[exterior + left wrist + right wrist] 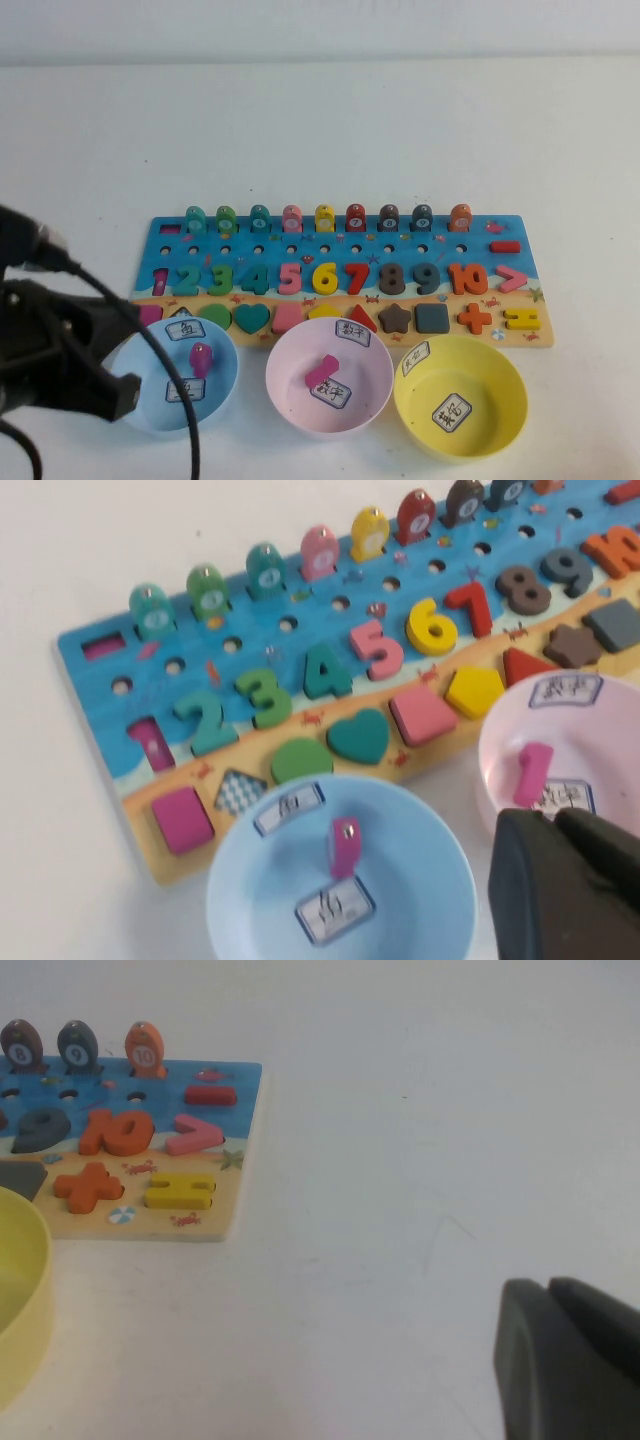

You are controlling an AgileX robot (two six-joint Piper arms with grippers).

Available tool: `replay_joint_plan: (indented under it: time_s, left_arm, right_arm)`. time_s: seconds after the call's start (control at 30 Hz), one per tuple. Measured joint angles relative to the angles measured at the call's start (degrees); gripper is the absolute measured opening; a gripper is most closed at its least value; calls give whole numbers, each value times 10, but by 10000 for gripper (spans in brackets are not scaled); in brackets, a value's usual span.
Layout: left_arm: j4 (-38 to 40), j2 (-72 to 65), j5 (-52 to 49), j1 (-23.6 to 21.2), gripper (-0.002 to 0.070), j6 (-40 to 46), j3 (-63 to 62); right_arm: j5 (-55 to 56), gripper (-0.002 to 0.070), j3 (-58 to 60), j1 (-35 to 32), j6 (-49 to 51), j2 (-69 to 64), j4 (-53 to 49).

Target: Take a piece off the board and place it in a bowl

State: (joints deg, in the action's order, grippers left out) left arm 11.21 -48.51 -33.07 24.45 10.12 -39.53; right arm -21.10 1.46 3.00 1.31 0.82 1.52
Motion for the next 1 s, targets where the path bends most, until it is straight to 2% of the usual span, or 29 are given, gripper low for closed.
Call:
replay_joint_plan:
  time_s: [0.27, 0.57, 0.7, 0.93, 1.0]
  left_arm:
    - [6, 75, -40, 0, -1, -13, 52]
    - [-46, 79, -34, 0, -2, -14, 61]
    - [-46, 93, 78, 0, -2, -10, 128]
    - [-43, 193, 442, 0, -3, -36, 341]
    - [-42, 232, 501, 0, -3, -49, 390]
  right_arm:
    - [0, -18, 0, 0, 0, 0, 0]
    - [0, -18, 0, 0, 0, 0, 0]
    - [0, -18, 0, 0, 0, 0, 0]
    - [0, -18, 0, 0, 0, 0, 0]
    - [0, -18, 0, 0, 0, 0, 0]
